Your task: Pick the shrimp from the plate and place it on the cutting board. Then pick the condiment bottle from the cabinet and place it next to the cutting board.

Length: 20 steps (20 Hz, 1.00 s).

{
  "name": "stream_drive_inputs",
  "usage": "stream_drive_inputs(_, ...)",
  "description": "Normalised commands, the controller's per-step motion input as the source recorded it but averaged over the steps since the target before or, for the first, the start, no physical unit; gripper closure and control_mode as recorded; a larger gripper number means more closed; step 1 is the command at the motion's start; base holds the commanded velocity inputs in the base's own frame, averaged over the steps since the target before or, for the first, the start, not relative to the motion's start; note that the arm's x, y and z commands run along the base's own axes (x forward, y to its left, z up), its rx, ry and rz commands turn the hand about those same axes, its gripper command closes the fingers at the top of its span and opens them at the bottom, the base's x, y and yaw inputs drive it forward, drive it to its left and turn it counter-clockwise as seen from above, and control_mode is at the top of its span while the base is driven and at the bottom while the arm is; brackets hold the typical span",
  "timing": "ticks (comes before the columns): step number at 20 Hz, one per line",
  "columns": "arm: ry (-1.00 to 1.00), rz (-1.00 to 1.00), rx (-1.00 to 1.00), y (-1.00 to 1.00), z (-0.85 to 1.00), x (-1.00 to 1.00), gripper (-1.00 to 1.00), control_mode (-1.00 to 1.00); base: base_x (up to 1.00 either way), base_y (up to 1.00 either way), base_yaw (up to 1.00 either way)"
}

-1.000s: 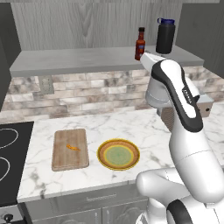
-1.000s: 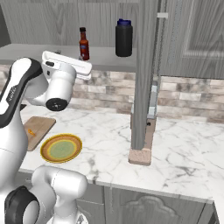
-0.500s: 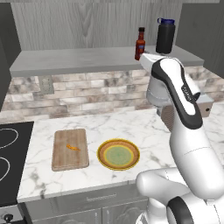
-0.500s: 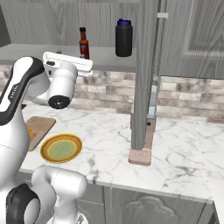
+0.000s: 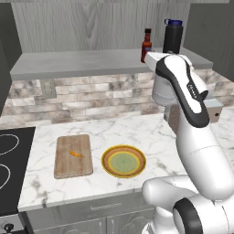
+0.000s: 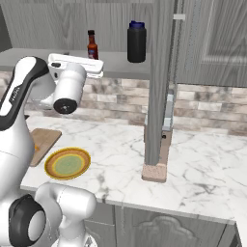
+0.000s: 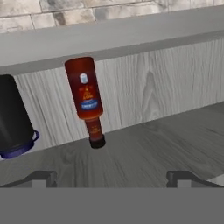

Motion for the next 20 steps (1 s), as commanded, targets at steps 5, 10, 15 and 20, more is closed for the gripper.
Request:
stream_drive_inputs(5,0.00,-0.02,-0.05,0.00,0.15,0.03,-1.00,-1.00,0.00,0.00,0.00)
stream_drive_inputs(10,0.00,-0.01,-0.04,0.00,0.12,0.00,-1.00,-1.00,0.00,0.00,0.00)
stream_drive_inputs(15,0.00,-0.01,-0.03,0.00,0.09,0.00,-1.00,-1.00,0.00,0.00,0.00)
stream_drive_inputs(20,0.01,-0.02,-0.03,0.02,0.09,0.07,-1.00,-1.00,0.00,0.00,0.00)
